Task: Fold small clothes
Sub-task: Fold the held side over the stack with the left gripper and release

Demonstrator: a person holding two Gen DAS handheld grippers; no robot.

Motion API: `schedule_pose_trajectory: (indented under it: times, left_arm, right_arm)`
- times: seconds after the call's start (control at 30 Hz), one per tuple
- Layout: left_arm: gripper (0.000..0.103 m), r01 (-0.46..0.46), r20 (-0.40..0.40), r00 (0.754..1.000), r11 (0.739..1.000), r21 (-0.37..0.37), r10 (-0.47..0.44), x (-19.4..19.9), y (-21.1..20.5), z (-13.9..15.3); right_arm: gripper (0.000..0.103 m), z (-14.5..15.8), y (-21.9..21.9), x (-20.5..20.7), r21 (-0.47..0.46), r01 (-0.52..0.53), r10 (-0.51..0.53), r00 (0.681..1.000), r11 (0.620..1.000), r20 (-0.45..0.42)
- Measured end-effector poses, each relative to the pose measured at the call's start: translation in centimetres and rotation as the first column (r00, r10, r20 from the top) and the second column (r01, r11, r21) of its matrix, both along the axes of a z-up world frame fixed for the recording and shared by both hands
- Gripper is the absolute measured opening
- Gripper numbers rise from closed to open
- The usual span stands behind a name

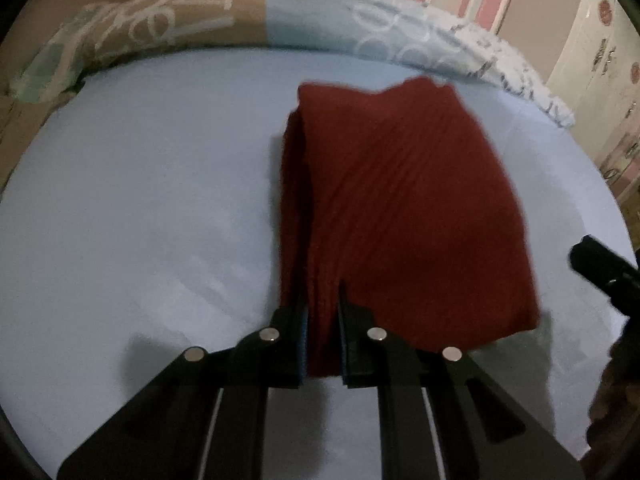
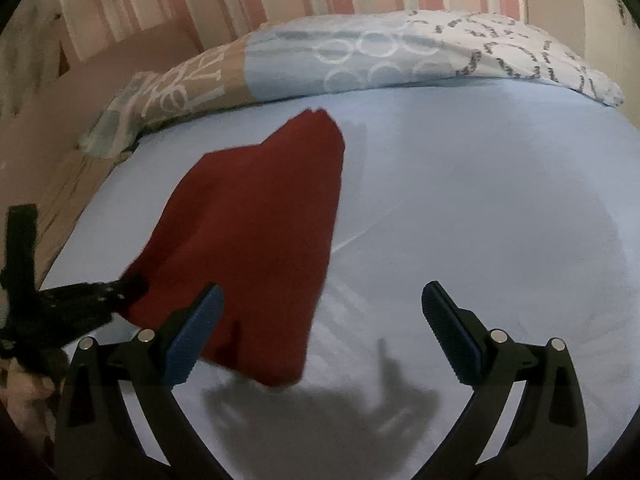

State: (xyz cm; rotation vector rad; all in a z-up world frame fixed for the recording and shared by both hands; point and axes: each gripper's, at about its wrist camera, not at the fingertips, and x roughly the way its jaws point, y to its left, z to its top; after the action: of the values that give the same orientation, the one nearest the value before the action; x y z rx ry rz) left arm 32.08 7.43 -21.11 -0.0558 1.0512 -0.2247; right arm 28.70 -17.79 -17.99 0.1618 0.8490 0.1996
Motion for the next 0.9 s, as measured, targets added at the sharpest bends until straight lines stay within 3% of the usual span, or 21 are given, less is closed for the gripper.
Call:
schedule_pose_trajectory:
  times: [0.1,0.3,0.37,0.4,0.43,0.53,0.67,0.77,0.9]
  left_arm:
    - [0.012,-0.013,-0.009,1.000,1.000,0.003,0.013,0.0,0.3,-1.2]
    - [0.020,0.002,0.016,1.000,0.998,0.056,-0.003,-0.1,-0.7,-0.6]
    - [0.045,0.008,0.042,0.999,0.996,0.093,-0.012,-0.4,-0.9,0.3]
    - [0.066,0.003,0.058,0.998,0.994,0.111,-0.009,-0.6,-0.9,0.6]
    - [0.074,-0.002,0.081,0.997,0.992,0.126,-0.008,-1.0,-0.9,1.2]
    - [0.084,0.001,0.132,0.991,0.991,0.137,-0.020,-2.1,-1.2,3.0]
    - [0.087,0.041,0.182,0.980,0.982,0.187,-0.076,-3.3,-2.3,3.6]
    - [0.087,0.063,0.148,0.984,0.972,0.226,-0.098,-2.9,-3.1,1.7]
    - [0.087,0.060,0.079,0.994,0.977,0.206,-0.077,-1.8,-2.6,-1.1]
  right_arm:
    - [0.097,-0.8,0.8,-0.1,-0.019,-0.011,0.010,1.000,1.000,-0.018]
    - [0.096,-1.7,0.9,-0.4,-0.028,-0.010,0.009,0.999,1.000,-0.037]
    - [0.096,-1.3,1.0,-0.3,-0.028,-0.012,0.011,1.000,1.000,-0.026]
    - [0.096,-1.2,1.0,-0.2,-0.031,-0.012,0.012,1.000,0.999,-0.021]
    - [0.096,-1.0,1.1,-0.1,-0.034,-0.013,0.013,1.000,0.999,-0.017]
    - [0.096,-0.2,1.4,0.3,-0.046,-0.014,0.015,1.000,0.999,0.011]
    - [0.096,0.4,2.5,1.2,-0.070,-0.025,0.027,0.999,0.997,0.037]
    - [0.096,-0.1,4.1,2.1,-0.127,-0.047,0.052,0.998,0.991,0.035]
    - [0.093,-1.5,5.8,2.9,-0.211,-0.070,0.073,0.997,0.975,0.008]
